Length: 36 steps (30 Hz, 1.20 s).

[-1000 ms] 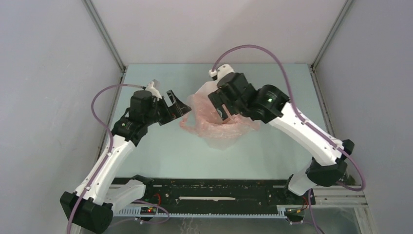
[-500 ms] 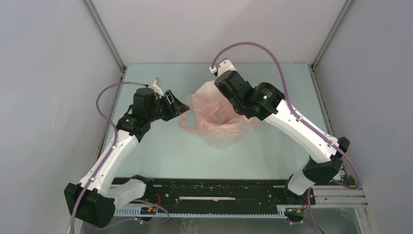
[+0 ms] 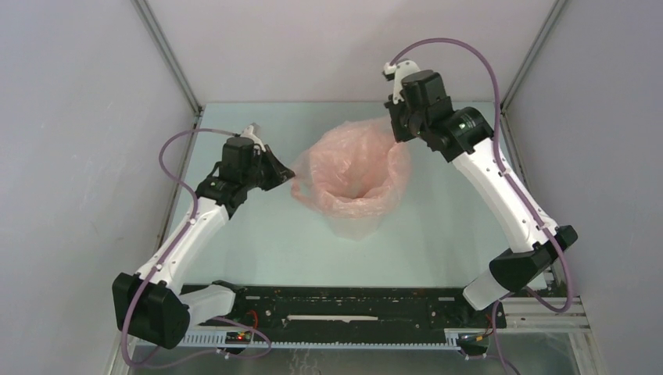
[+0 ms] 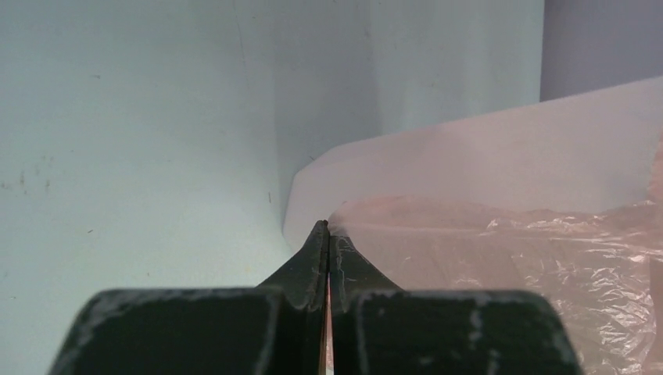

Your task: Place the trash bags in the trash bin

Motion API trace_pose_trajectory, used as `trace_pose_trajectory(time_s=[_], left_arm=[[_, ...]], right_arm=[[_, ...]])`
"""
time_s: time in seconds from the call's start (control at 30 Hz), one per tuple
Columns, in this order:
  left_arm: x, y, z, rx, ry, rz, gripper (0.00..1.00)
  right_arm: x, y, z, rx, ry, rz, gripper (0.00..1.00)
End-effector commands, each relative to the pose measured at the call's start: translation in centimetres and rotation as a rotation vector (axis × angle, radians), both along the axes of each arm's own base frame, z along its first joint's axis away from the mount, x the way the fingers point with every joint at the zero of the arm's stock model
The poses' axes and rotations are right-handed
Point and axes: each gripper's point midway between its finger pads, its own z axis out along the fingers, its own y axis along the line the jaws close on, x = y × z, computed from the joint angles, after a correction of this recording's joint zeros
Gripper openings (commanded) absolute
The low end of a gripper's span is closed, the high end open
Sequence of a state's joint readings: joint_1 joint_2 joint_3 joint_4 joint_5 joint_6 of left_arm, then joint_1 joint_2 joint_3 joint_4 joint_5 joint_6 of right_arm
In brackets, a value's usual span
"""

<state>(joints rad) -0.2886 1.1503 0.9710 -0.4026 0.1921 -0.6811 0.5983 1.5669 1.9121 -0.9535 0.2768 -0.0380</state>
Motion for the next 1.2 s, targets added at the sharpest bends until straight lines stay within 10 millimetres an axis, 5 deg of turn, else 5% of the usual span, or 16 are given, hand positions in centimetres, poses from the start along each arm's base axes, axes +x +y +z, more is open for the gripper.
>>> trace_pose_trajectory(time_s=[0.0,0.2,0.37,0.5,0.63,0.8,0.93,1.07,1.17], left_arm=[[2.3,1.4,2.9,0.002,-0.082,0.108,0.00],[2.9,2.3,1.4,0.029,0.015,0.188,0.00],[3.3,0.8,-0.7,0.016,0.133,0.131,0.00],[2.1,-1.4,-2.7,-0.014,0.234,0.025,0.00],[0.3,-2.0,-4.0,-0.001,0.252,-0.014,0.00],[-2.1,-2.6,-5.8,-0.017,0.319,-0.063,0.00],[-3.6,-3.5,-6.1,-0.043,0.327,-0.097,0.00],[-4.0,-3.7,-6.0,-0.057,0.322,-0.102,0.00],[-4.0,-3.7,-5.7,-0.062,0.314,-0.100,0.00]], right_arm=[[2.0,2.0,1.9,0.256,-0.001,0.071,0.00],[5.0,1.6,0.1,0.358,0.074,0.053,0.11],[6.5,0.6,-2.4,0.468,0.195,0.028,0.18],[5.4,-0.7,-4.7,0.590,0.339,0.007,0.17],[2.6,-2.4,-7.3,0.674,0.455,-0.045,0.32],[-0.2,-3.5,-6.4,0.800,0.509,-0.062,0.51],[-2.3,-5.1,-5.3,0.736,0.516,-0.135,0.70],[-3.8,-6.6,-1.4,0.720,0.384,-0.170,0.85],[-5.1,-5.2,0.3,0.793,0.402,-0.113,0.90]])
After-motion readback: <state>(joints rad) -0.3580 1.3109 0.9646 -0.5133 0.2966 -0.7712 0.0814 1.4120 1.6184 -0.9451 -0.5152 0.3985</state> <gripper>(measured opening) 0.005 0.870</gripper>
